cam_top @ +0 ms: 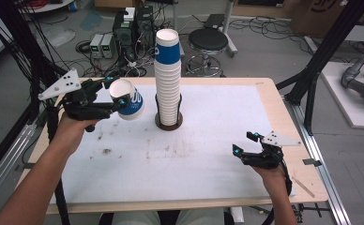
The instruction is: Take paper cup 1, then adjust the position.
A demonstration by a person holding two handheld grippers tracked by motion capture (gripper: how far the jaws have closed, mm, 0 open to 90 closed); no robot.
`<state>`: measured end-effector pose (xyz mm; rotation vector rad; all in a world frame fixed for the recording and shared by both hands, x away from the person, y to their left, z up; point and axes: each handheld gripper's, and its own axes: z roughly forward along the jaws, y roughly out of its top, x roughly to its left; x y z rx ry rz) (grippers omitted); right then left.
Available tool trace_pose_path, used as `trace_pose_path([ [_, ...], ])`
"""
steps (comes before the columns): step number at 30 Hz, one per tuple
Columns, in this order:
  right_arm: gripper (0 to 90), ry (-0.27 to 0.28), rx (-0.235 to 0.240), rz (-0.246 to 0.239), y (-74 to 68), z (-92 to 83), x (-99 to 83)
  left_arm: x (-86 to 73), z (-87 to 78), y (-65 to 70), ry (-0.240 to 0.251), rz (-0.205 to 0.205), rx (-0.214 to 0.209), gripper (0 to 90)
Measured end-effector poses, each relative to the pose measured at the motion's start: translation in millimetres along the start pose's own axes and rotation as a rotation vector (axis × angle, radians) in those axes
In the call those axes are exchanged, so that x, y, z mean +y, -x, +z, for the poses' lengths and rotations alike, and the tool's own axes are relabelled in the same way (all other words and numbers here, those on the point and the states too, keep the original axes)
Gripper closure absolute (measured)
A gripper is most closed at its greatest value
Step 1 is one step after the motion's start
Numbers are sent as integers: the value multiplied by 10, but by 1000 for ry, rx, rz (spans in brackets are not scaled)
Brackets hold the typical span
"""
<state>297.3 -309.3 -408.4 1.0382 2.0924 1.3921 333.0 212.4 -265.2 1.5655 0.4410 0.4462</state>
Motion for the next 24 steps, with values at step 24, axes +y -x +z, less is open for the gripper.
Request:
trace_pose_path([
  [24, 194, 36, 114, -29, -147, 66, 88, -523, 224, 198, -38, -83, -92, 307],
])
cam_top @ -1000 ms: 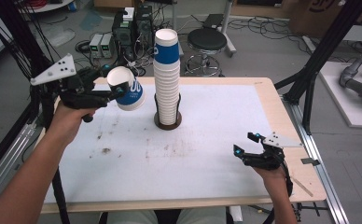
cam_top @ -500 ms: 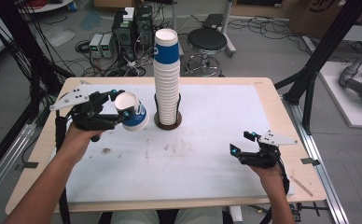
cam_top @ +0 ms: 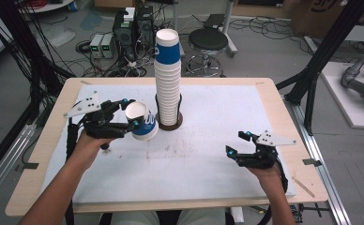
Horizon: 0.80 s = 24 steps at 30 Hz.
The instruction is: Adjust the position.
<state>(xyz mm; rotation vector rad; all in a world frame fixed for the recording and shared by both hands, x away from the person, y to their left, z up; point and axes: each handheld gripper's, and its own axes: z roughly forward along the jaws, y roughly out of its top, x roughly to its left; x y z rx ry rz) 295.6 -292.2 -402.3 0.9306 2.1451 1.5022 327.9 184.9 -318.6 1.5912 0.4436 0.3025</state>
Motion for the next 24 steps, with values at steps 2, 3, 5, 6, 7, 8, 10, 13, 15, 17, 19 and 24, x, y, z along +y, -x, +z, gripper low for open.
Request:
trace_pose_path([
  [2, 194, 7, 4, -7, -18, 8, 5, -24, 21, 6, -2, -4, -9, 307],
  [3, 194, 6, 11, -6, -23, 12, 6, -37, 33, 12, -4, -8, -15, 307],
  [5, 194, 9, 22, -4, -30, 26, 9, -64, 56, 29, -5, -8, -23, 307],
  [6, 194, 12, 28, 4, -35, 34, 12, -77, 71, 40, -5, -9, -27, 307],
  [7, 194, 13, 43, 9, -38, 42, 19, -88, 85, 53, -5, -9, -33, 307],
  [8, 194, 13, 56, 17, -47, 49, 27, -103, 107, 69, -5, -8, -39, 307],
  [10, 194, 18, 79, 17, -80, 61, 45, -126, 145, 94, -8, -11, -50, 307],
  [13, 193, 31, 109, 7, -134, 83, 82, -154, 197, 131, -7, -19, -66, 307],
  [15, 194, 31, 130, 4, -175, 111, 124, -169, 241, 150, -9, -28, -78, 307],
  [17, 193, 32, 155, -2, -212, 145, 155, -174, 275, 162, -10, -29, -84, 307],
  [19, 193, 28, 184, -18, -251, 186, 180, -175, 312, 172, -7, -32, -96, 307],
  [24, 194, 32, 259, -34, -353, 299, 220, -187, 399, 221, -19, -29, -132, 307],
])
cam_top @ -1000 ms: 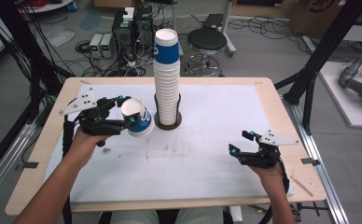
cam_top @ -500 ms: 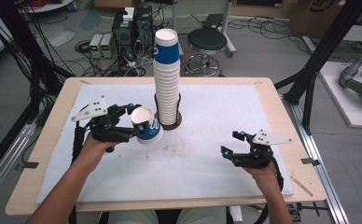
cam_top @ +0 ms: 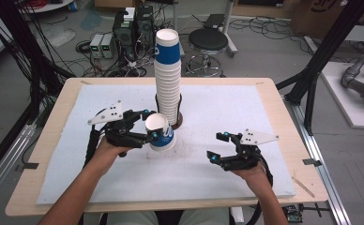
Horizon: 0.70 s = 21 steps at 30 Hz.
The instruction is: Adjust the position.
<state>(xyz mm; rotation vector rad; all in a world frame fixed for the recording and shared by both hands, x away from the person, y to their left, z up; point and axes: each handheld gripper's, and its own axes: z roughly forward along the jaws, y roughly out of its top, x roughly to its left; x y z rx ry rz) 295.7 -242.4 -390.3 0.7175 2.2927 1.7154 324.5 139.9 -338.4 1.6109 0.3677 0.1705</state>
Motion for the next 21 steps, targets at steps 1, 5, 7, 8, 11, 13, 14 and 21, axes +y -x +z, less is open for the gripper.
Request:
trace_pose_path([
  [1, 193, 1, 9, -10, -11, 28, 7, -5, 13, 2, -5, 3, -10, 307],
  [5, 194, -16, 43, -19, -44, 124, 27, -21, 72, 23, -14, 4, -39, 307],
  [7, 194, -21, 54, -25, -51, 164, 37, -28, 97, 32, -18, 5, -45, 307],
  [8, 194, -25, 60, -29, -56, 180, 43, -32, 115, 36, -21, 5, -53, 307],
  [11, 194, -37, 70, -43, -81, 225, 62, -39, 157, 53, -24, 4, -66, 307],
  [13, 194, -48, 84, -51, -104, 265, 88, -44, 193, 63, -24, 6, -78, 307],
  [14, 194, -47, 90, -54, -113, 290, 102, -46, 208, 70, -25, 6, -82, 307],
  [21, 194, -72, 131, -89, -177, 458, 192, -53, 291, 103, -25, 3, -103, 307],
])
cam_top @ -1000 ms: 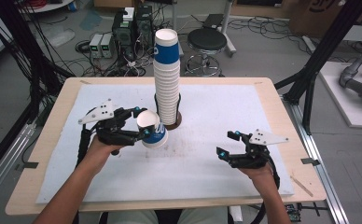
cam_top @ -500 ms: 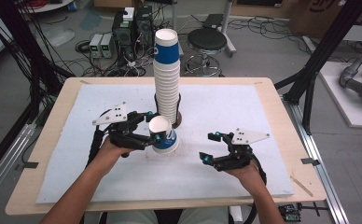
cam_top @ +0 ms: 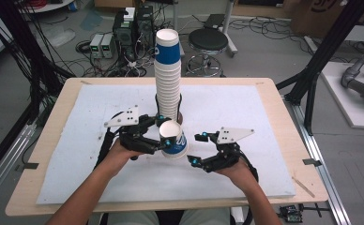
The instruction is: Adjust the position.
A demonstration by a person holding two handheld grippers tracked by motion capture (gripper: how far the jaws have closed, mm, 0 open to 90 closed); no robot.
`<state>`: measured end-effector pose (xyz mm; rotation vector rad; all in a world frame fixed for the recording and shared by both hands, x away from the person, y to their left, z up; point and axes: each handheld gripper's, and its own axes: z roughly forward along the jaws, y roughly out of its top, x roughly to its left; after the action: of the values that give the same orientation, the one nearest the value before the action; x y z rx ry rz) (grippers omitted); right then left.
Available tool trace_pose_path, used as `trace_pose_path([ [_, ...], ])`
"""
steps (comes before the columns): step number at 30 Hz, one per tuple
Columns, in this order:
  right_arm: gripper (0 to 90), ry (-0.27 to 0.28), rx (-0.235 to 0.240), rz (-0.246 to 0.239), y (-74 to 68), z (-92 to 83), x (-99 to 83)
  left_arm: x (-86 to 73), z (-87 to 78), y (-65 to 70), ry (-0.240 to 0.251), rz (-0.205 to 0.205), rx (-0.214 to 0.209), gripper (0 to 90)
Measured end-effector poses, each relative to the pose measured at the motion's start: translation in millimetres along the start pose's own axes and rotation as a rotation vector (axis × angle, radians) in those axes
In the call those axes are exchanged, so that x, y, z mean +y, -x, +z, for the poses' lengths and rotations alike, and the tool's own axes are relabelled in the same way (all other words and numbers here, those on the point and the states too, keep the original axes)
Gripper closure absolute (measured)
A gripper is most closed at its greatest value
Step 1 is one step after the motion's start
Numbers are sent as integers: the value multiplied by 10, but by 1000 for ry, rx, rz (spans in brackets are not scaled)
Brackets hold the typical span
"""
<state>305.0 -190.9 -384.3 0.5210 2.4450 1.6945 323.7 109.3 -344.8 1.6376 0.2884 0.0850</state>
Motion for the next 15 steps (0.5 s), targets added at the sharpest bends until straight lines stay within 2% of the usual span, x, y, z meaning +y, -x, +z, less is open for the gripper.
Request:
trace_pose_path([
  [7, 194, -9, 31, -25, -11, 92, 57, -7, 41, 15, -7, -2, -21, 308],
  [15, 193, -1, 76, -52, -34, 160, 74, -12, 119, 51, -1, 5, -75, 310],
])
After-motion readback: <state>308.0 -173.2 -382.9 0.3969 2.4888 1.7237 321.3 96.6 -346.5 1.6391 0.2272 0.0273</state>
